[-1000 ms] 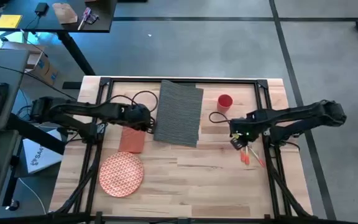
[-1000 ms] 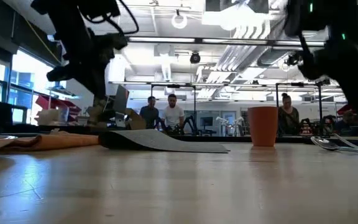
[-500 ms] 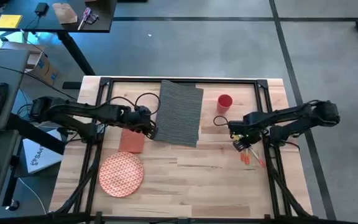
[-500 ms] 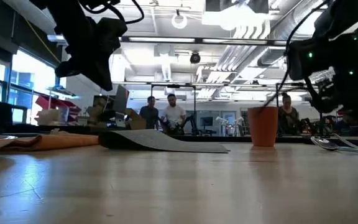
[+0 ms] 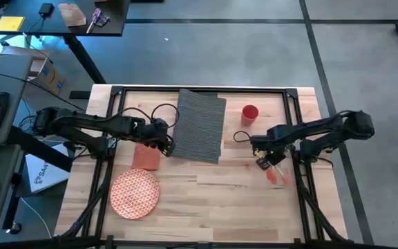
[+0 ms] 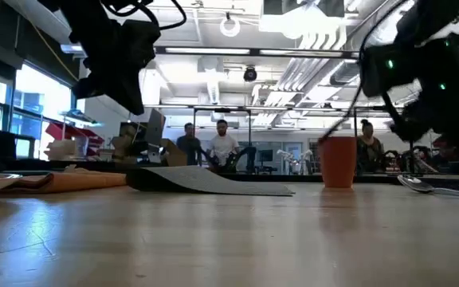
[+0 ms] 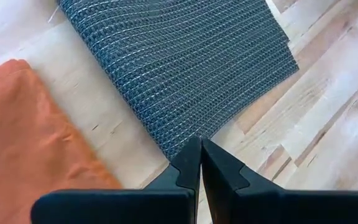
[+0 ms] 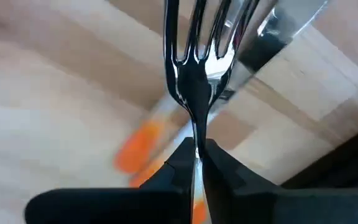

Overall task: Set table place
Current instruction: Put the orange fork on top of the table napkin

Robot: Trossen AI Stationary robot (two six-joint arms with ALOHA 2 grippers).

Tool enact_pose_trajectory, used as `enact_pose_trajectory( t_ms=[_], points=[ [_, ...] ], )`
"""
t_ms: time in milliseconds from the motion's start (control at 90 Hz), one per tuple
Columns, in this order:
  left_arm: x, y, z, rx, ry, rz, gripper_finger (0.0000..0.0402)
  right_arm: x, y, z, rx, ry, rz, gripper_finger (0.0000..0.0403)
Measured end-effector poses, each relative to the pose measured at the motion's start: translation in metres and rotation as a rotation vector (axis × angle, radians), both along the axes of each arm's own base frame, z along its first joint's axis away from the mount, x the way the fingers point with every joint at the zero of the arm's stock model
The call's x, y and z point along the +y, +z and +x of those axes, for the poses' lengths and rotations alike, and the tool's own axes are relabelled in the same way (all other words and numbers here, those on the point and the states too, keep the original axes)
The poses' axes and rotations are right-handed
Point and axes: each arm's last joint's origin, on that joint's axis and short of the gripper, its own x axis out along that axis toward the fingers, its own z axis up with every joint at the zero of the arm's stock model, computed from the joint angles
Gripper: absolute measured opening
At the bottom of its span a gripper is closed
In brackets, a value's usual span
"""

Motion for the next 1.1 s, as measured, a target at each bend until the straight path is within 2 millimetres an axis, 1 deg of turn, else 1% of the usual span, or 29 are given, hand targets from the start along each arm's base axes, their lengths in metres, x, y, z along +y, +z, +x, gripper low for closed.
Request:
enact_pose_trajectory(
  t_ms=[78, 167, 267, 333, 411, 511, 667, 778, 844, 911, 989, 1100],
  points=[
    [-0.005, 0.002, 0.003, -0.036, -0.021, 0.001, 0.0000, 0.004, 0.025, 0.012, -0.120, -0.032, -0.032, 0.0001],
    [-0.014, 0.007, 0.009, -0.116, -0.045, 0.021, 0.0000, 0.008, 0.056, 0.029, -0.293, -0.084, -0.095, 0.0001],
    [-0.025, 0.014, 0.018, -0.248, -0.058, 0.057, 0.0000, 0.012, 0.092, 0.051, -0.517, -0.142, -0.186, 0.0000],
    [-0.030, 0.019, 0.027, -0.347, -0.061, 0.058, 0.0001, 0.011, 0.112, 0.067, -0.663, -0.190, -0.246, 0.0000],
    [-0.034, 0.024, 0.041, -0.468, -0.115, 0.094, 0.0011, 0.010, 0.129, 0.083, -0.797, -0.228, -0.316, 0.0000],
    [-0.037, 0.027, 0.058, -0.601, -0.182, 0.164, 0.0041, 0.008, 0.146, 0.100, -0.915, -0.255, -0.373, 0.0000],
    [-0.037, 0.020, 0.078, -0.706, -0.212, 0.244, 0.0108, 0.006, 0.159, 0.116, -0.971, -0.254, -0.398, 0.0000],
    [-0.035, 0.011, 0.088, -0.716, -0.186, 0.301, 0.0151, 0.007, 0.163, 0.126, -0.985, -0.237, -0.407, 0.0000],
    [-0.036, 0.008, 0.094, -0.713, -0.190, 0.317, 0.0169, 0.008, 0.164, 0.131, -0.993, -0.230, -0.407, 0.0000],
    [-0.036, 0.007, 0.099, -0.706, -0.185, 0.322, 0.0178, 0.010, 0.164, 0.136, -0.992, -0.219, -0.406, 0.0000],
    [-0.037, 0.011, 0.105, -0.712, -0.181, 0.327, 0.0180, 0.011, 0.165, 0.141, -0.996, -0.213, -0.405, 0.0000],
    [-0.038, 0.018, 0.108, -0.677, -0.154, 0.353, 0.0165, 0.015, 0.164, 0.143, -0.994, -0.211, -0.398, 0.0000]
  ],
)
